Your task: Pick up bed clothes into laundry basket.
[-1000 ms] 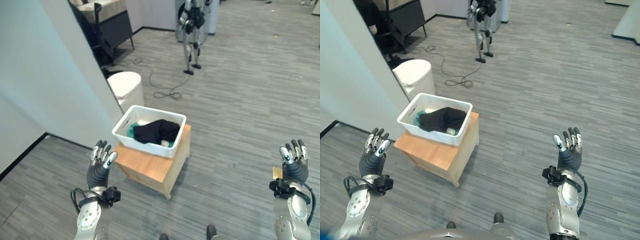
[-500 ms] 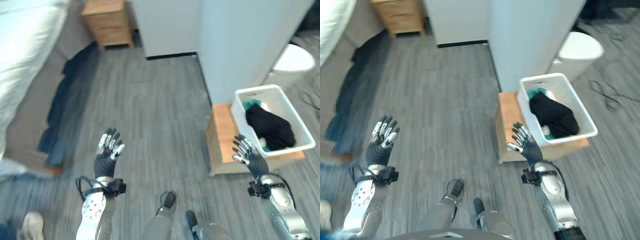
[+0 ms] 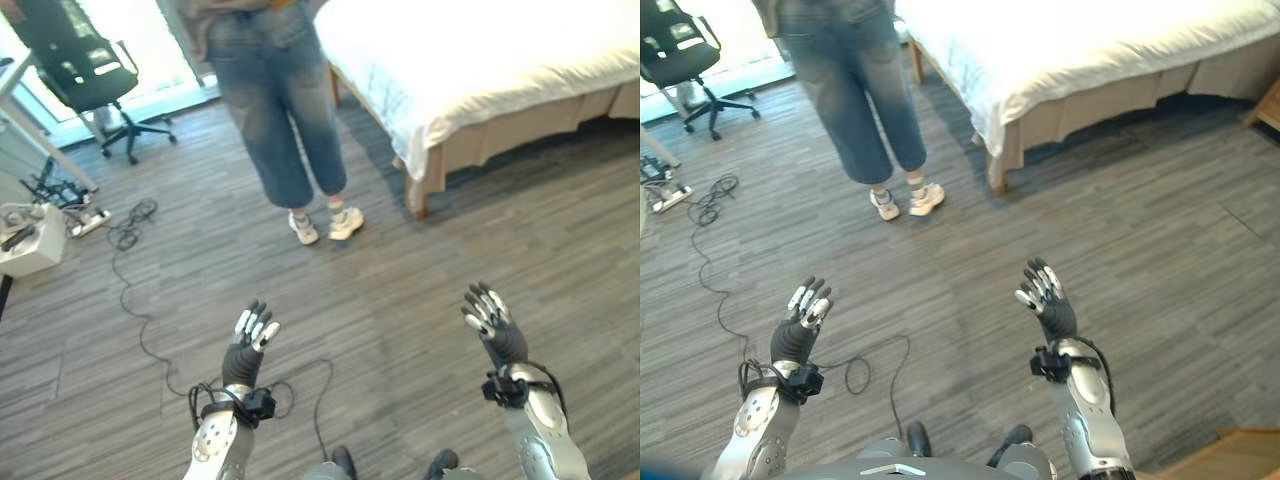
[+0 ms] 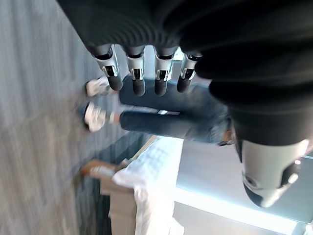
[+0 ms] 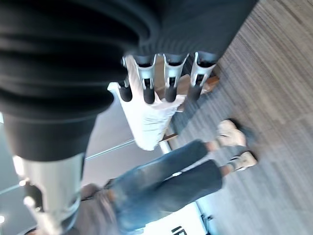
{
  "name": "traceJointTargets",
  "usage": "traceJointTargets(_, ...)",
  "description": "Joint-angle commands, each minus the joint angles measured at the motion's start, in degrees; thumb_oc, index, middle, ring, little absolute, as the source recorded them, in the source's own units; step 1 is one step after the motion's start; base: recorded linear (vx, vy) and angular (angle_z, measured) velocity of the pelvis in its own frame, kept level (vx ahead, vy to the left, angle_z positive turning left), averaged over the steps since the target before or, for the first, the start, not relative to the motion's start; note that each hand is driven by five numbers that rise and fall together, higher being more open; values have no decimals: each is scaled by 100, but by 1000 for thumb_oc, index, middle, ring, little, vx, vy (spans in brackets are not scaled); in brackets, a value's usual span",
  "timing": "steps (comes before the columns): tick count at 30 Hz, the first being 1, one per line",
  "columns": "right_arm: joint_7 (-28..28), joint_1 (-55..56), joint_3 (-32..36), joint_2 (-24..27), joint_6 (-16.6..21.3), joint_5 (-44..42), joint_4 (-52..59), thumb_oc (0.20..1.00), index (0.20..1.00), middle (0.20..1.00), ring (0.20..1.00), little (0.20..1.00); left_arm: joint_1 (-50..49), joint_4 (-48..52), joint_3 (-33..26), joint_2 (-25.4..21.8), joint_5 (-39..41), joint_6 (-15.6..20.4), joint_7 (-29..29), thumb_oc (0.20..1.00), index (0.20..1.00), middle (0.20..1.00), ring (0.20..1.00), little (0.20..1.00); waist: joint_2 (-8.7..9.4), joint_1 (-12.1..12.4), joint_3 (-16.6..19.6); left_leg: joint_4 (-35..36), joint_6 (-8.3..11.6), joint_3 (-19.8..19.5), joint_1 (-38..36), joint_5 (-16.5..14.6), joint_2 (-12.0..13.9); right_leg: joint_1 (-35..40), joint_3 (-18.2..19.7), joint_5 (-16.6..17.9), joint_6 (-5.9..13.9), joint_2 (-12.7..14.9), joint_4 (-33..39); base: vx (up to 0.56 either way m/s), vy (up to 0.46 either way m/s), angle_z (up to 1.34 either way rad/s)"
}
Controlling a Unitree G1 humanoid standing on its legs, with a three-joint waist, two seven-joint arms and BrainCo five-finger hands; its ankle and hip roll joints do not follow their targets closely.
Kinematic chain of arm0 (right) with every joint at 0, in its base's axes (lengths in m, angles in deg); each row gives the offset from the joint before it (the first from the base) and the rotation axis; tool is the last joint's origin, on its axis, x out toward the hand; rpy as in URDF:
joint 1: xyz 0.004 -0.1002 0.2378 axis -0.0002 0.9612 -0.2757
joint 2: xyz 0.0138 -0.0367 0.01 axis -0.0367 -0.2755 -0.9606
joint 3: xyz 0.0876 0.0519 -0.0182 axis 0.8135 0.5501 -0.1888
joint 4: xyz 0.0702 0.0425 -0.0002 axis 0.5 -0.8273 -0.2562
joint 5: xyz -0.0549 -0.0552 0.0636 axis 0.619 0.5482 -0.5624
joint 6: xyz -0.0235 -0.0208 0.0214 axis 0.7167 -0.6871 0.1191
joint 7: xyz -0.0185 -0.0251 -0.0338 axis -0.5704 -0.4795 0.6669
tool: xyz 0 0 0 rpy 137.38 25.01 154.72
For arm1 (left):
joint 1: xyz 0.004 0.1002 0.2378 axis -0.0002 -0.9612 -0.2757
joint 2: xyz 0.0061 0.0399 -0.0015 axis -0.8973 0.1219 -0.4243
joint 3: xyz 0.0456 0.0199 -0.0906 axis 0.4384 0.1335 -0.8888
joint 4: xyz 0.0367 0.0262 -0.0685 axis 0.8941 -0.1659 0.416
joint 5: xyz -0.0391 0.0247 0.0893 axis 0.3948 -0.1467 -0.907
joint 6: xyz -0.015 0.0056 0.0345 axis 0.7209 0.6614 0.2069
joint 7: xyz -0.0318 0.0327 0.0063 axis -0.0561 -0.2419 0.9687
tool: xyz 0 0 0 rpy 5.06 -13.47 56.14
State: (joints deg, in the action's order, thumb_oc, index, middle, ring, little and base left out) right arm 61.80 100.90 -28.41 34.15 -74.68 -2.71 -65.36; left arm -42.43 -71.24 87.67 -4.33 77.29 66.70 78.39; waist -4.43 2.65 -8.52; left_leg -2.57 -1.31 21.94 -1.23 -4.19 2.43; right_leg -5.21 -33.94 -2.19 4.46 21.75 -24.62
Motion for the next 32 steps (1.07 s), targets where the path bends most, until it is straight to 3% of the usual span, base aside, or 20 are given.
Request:
traceJointTargets(1,-156,16,-190,-15,216,175,362,1000,1000,1000,1000,1000,220,398,-351,-624,-431,373,332,1000,1000,1000,1000,1000,210,-463,-205,76,-131,-777,154,50,36,-47,1765,453,315,-352,-379,24,109,131)
traceJointTargets(3,-138,69,-163,-104,221,12,407,1000,1000,1000,1000,1000,291,425,-347,-645,-482,451,397,1000,1000,1000,1000,1000,157,-593,-235,88,-119,-1058,70,22,66,-400,2514,72,281,-949,-340,100,26,104)
traceJointTargets(4,-161,104,-163,-124,213,-88,378,1000,1000,1000,1000,1000,312,456,-341,-638,-468,472,359,1000,1000,1000,1000,1000,142,-643,-191,164,-72,-1213,24,45,81,-497,2711,-59,260,-1156,0,223,-41,97)
traceJointTargets(5,-212,140,-134,-99,197,-88,411,1000,1000,1000,1000,1000,324,520,-375,-649,-448,512,314,1000,1000,1000,1000,1000,162,-653,-174,185,-14,-1311,-17,25,89,-503,2679,-98,263,-1145,465,305,-175,86)
traceJointTargets(6,-273,385,22,32,169,142,456,1000,1000,1000,1000,1000,350,507,-392,-707,-662,535,311,1000,1000,1000,1000,1000,418,-588,-115,51,26,-1585,31,-73,-28,46,2730,-155,388,-1195,1527,222,-159,74)
traceJointTargets(8,-301,256,-13,128,111,214,382,1000,1000,1000,1000,1000,274,555,-398,-622,-718,561,250,1000,1000,1000,1000,1000,491,-490,46,91,58,-1596,53,-61,-17,262,2743,-108,385,-1212,1861,178,-182,82)
traceJointTargets(12,-150,207,422,257,212,381,538,1000,1000,1000,1000,1000,212,368,-105,-365,11,438,0,1000,1000,1000,1000,1000,532,-341,214,59,130,-1641,40,-44,34,501,2611,-40,336,-1257,2185,158,-122,2)
traceJointTargets(16,-17,373,633,188,184,458,261,1000,1000,1000,1000,1000,257,415,-86,-359,176,385,17,1000,1000,1000,1000,1000,491,-425,352,208,197,-1652,-125,-33,95,700,2522,-94,295,-1324,2331,128,-56,-3)
traceJointTargets(22,-6,346,453,147,197,485,205,1000,1000,1000,1000,1000,93,382,-197,-258,209,405,90,1000,1000,1000,1000,1000,503,-374,435,710,271,-1680,-110,263,66,728,2438,121,318,-1410,2869,12,-7,-13)
traceJointTargets(32,44,335,392,156,193,642,191,1000,1000,1000,1000,1000,160,313,-125,-247,210,440,142,1000,1000,1000,1000,1000,558,-344,465,755,259,-1752,-117,286,7,784,2401,151,327,-1410,2905,-28,16,6)
